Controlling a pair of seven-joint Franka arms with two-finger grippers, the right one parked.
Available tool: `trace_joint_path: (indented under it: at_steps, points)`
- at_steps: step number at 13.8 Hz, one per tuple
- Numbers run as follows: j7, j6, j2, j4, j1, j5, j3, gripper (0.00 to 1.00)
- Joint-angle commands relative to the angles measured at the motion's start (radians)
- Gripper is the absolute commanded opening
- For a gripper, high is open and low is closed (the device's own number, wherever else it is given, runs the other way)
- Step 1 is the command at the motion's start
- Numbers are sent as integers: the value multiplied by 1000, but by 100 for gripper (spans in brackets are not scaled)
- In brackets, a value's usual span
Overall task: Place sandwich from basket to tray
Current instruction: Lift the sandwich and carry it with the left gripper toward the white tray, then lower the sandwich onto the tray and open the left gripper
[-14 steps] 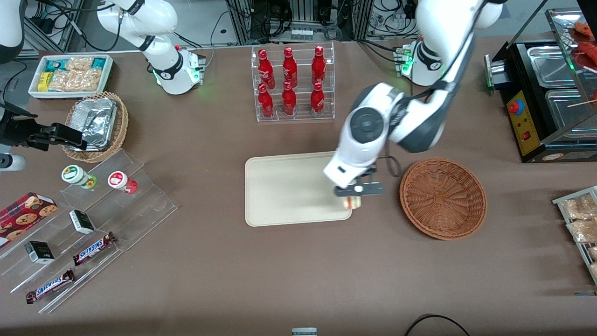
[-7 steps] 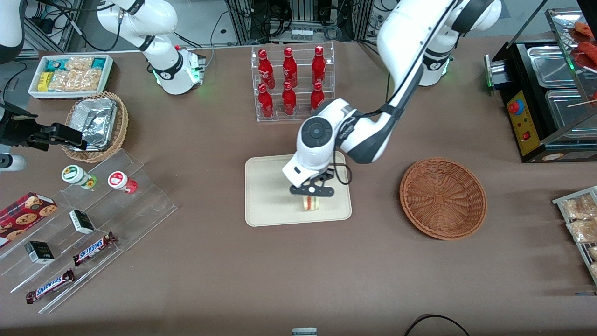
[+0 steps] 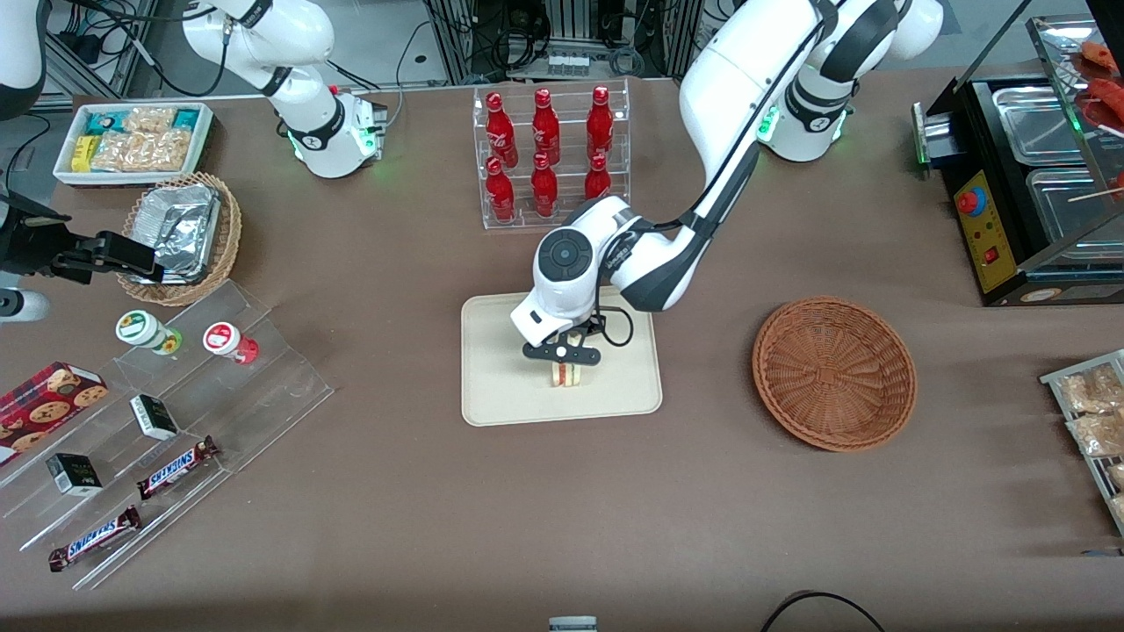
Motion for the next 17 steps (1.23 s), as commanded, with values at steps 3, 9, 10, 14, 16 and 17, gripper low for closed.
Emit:
trace_joint_path:
  at_steps: [3,9,10,14,16,17]
  points:
    - [-54,-7,25,32,-28,12,5,19]
    - [-53,-19,4,32,-25,21,10,99]
    - [-56,-22,-12,34,-20,20,11,99]
    - [-77,-155,-160,32,21,20,22,99]
    - [-67,-220,-238,22,50,26,23,99]
    - [-60,-266,-277,20,82,27,26,99]
